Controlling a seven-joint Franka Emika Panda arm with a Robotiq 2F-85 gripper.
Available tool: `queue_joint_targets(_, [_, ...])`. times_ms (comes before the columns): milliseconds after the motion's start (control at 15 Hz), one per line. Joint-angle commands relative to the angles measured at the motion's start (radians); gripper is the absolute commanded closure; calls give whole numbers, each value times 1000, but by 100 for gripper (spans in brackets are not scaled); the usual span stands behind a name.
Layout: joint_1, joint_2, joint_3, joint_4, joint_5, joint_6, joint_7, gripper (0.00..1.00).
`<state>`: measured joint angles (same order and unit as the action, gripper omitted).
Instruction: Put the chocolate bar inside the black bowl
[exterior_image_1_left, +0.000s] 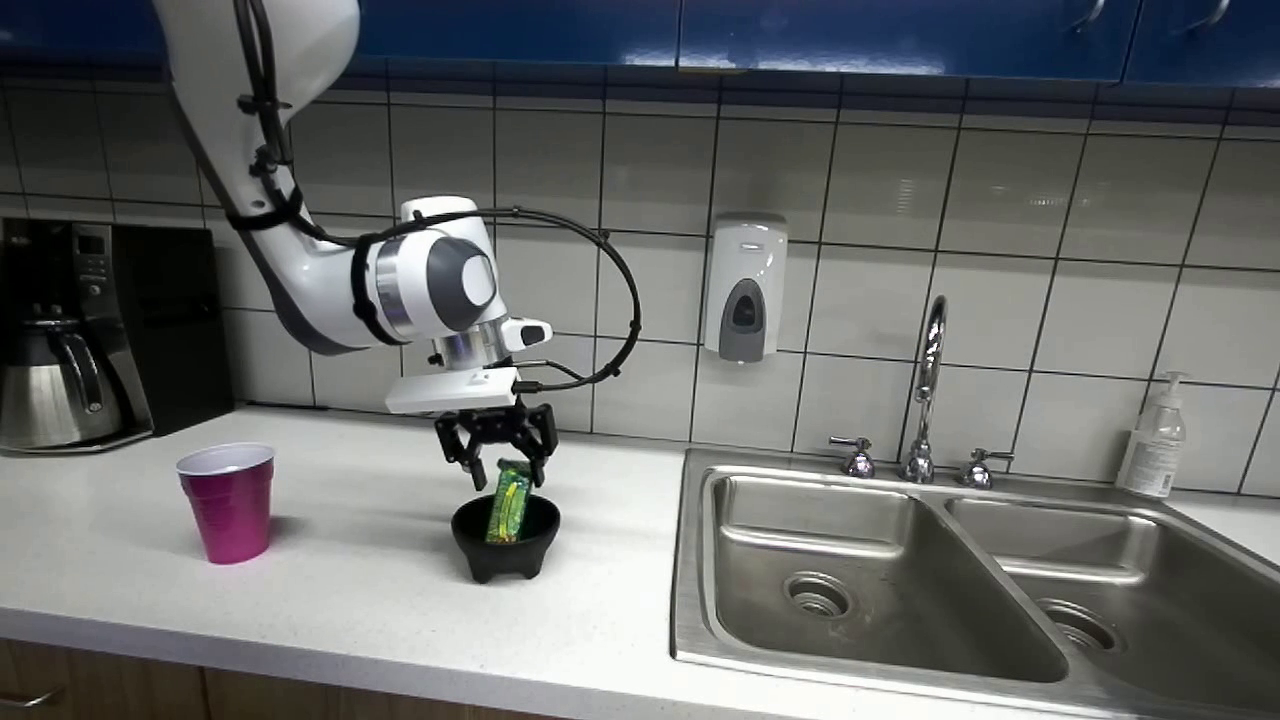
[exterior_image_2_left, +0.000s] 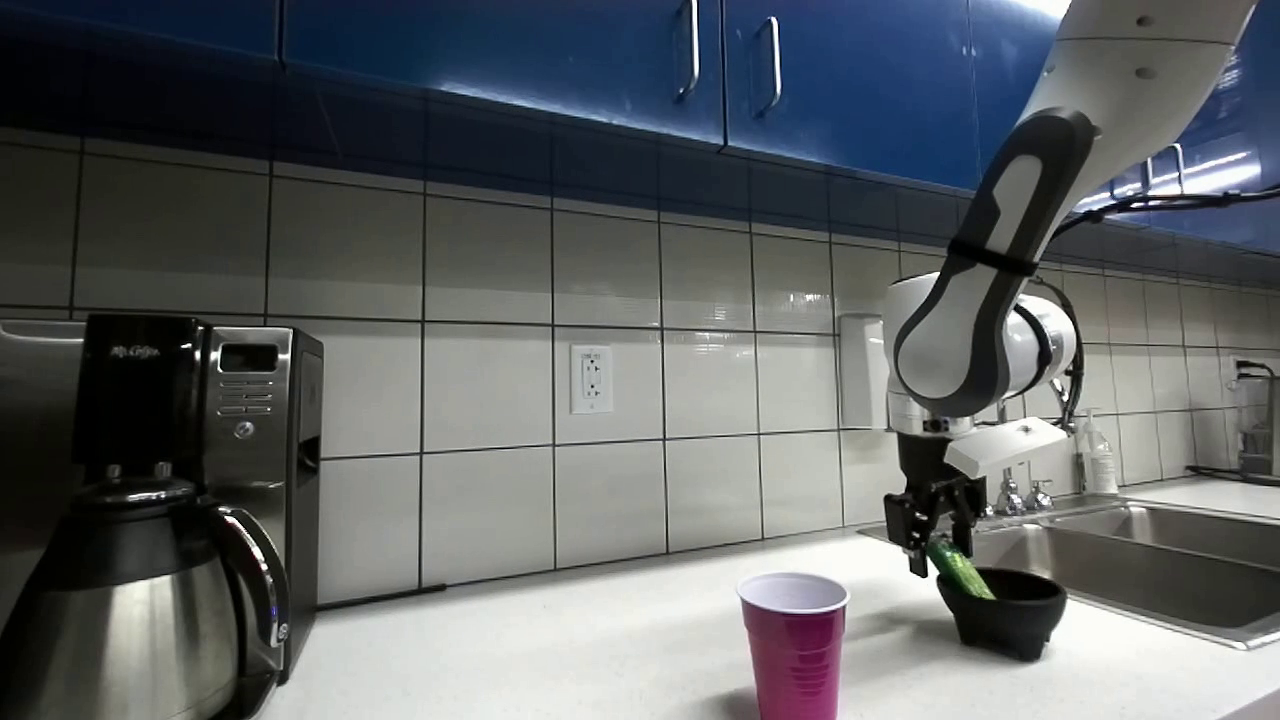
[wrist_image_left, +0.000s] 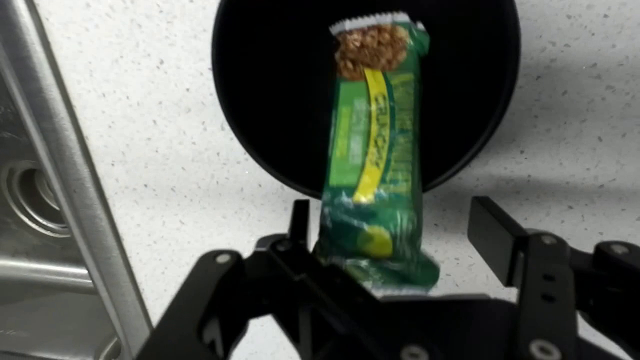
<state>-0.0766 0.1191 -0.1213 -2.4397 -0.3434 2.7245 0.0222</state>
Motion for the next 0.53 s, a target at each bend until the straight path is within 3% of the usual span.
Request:
queue_joint_targets(0, [8,-35,-10,-18,-38,6,12,0])
queue_joint_targets(467, [10,-141,-1,-71,-105,-18,25,0])
